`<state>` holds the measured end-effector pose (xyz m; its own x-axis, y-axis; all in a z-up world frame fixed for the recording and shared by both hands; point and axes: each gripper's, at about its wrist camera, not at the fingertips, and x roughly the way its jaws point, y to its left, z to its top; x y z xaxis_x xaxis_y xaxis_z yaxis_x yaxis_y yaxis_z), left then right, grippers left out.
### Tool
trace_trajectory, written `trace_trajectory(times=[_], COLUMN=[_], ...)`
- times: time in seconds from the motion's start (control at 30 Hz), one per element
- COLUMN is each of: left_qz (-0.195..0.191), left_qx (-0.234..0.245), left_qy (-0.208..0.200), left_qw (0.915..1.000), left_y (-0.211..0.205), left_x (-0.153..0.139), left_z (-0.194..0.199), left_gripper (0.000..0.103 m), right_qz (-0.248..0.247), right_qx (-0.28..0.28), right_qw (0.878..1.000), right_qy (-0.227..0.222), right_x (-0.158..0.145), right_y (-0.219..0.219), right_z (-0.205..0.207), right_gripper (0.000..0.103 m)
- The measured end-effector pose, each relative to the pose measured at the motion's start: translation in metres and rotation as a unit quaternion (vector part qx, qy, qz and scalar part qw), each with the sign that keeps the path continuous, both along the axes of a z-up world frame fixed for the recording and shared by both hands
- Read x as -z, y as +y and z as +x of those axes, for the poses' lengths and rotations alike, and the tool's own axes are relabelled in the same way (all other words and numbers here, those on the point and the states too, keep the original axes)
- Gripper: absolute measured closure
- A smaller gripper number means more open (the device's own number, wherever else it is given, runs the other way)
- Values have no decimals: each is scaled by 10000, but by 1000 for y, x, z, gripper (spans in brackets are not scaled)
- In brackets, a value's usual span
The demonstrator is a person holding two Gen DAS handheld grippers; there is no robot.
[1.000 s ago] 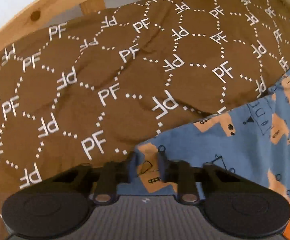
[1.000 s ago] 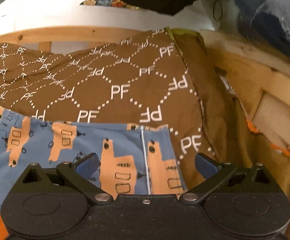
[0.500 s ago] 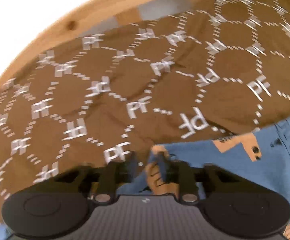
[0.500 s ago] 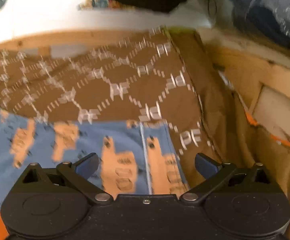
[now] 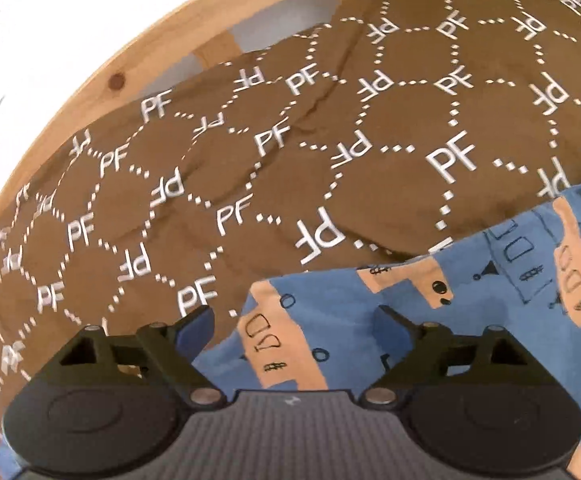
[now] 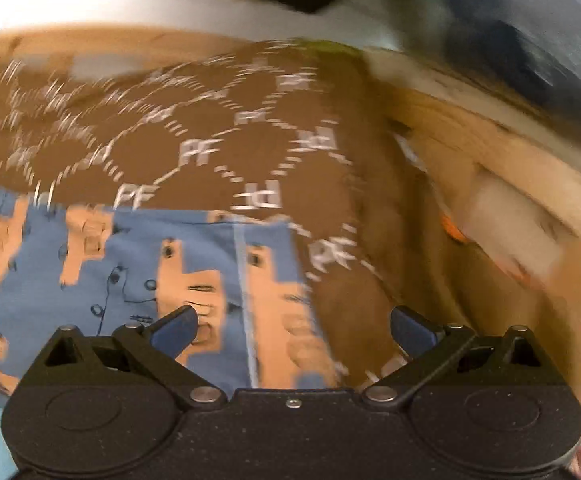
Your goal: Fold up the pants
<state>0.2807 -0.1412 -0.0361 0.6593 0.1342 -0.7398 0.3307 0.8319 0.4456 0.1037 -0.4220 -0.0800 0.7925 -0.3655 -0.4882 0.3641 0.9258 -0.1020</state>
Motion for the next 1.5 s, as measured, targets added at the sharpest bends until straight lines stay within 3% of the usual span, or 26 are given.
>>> trace_trajectory(times=[0.1, 0.23, 0.33, 0.4, 0.5, 0.6, 0.7, 0.8, 0.87, 1.0, 1.07, 1.13, 1.33, 1.5], left_qz=[99, 179, -127, -279, -436, -706, -866, -717, -519, -529, -480, -535, -1131, -1611], left_qx=[493, 1197, 1903, 2345, 2818, 3106, 3254, 3233, 3105, 2799, 2733, 2553, 1512, 1104], left_qy=[308, 759, 761, 743, 673, 654, 935, 1005, 972, 1039, 1073, 1195, 1564, 2163], left_qw=[9983, 9897, 9787, 9689, 9561, 9457, 9370, 9382, 9442, 9529, 9547, 9580, 9695, 9566], left_y=[-20, -77, -121, -151, -191, -220, -244, -261, -272, -281, -283, -284, -253, -236], left_x=[-29, -74, -100, -103, -87, -65, -38, -15, -2, 5, 3, -2, -22, -26], left_z=[-5, -14, -29, -34, -31, -30, -25, -18, -14, -11, -11, -10, -10, -12], left_gripper=[13, 9, 4, 4, 6, 18, 25, 26, 26, 24, 24, 24, 24, 27], right_qz=[1453, 2445, 2542, 2605, 2722, 2661, 2574, 2559, 2566, 2543, 2518, 2503, 2375, 1978], right_qx=[101, 59, 136, 254, 432, 564, 680, 746, 697, 654, 684, 713, 621, 455], right_qw=[9887, 9690, 9666, 9642, 9593, 9596, 9608, 9604, 9604, 9613, 9618, 9619, 9651, 9742], right_qy=[-344, -344, -300, -416, -615, -713, -773, -808, -829, -833, -831, -838, -912, -988], right_x=[-6, 3, 10, 11, 12, 14, 14, 18, 18, 17, 16, 16, 15, 8], right_y=[-11, -6, -6, -12, -24, -33, -39, -45, -48, -49, -48, -49, -45, -33], right_z=[-21, -30, -28, -25, -28, -30, -30, -29, -26, -24, -24, -25, -28, -32], right_gripper=[1, 1, 3, 10, 19, 36, 51, 59, 59, 59, 68, 81, 84, 85])
